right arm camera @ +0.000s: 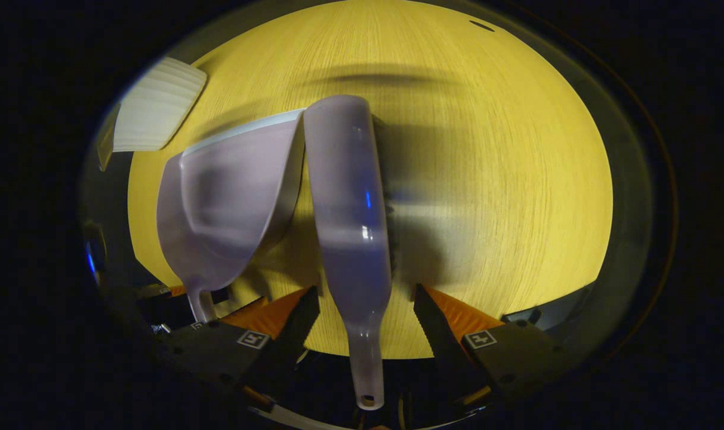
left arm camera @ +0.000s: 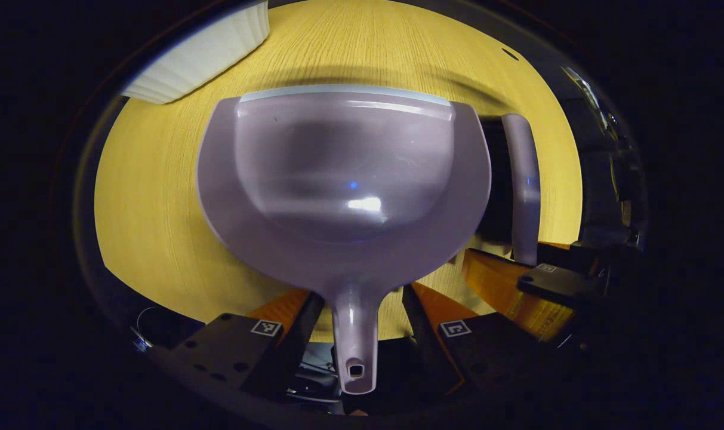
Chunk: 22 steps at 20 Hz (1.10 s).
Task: Pick up the small broom and dustpan from the desktop, sweep the trash into the dustpan with the broom, and then empty the trash into the garbage bin.
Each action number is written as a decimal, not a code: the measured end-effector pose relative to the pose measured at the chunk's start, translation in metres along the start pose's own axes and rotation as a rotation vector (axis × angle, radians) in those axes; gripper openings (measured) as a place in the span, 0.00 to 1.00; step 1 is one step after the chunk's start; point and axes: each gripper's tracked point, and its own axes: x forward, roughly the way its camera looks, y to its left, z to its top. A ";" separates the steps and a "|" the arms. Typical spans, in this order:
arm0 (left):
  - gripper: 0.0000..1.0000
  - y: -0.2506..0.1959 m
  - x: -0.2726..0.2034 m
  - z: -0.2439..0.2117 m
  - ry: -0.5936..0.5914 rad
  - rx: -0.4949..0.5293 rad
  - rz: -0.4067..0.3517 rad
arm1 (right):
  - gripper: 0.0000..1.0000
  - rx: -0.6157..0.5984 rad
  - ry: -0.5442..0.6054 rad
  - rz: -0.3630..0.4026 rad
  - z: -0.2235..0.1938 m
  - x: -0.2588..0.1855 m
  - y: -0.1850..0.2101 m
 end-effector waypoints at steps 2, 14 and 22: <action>0.79 0.002 -0.007 -0.001 -0.022 0.011 0.019 | 0.99 -0.006 -0.021 -0.002 0.000 -0.013 0.002; 0.80 -0.044 -0.194 -0.032 -0.644 0.133 -0.172 | 0.99 -0.168 -0.630 0.066 0.033 -0.258 0.043; 0.78 -0.024 -0.358 -0.091 -1.421 0.125 0.009 | 0.97 -0.134 -1.549 -0.006 -0.026 -0.472 0.028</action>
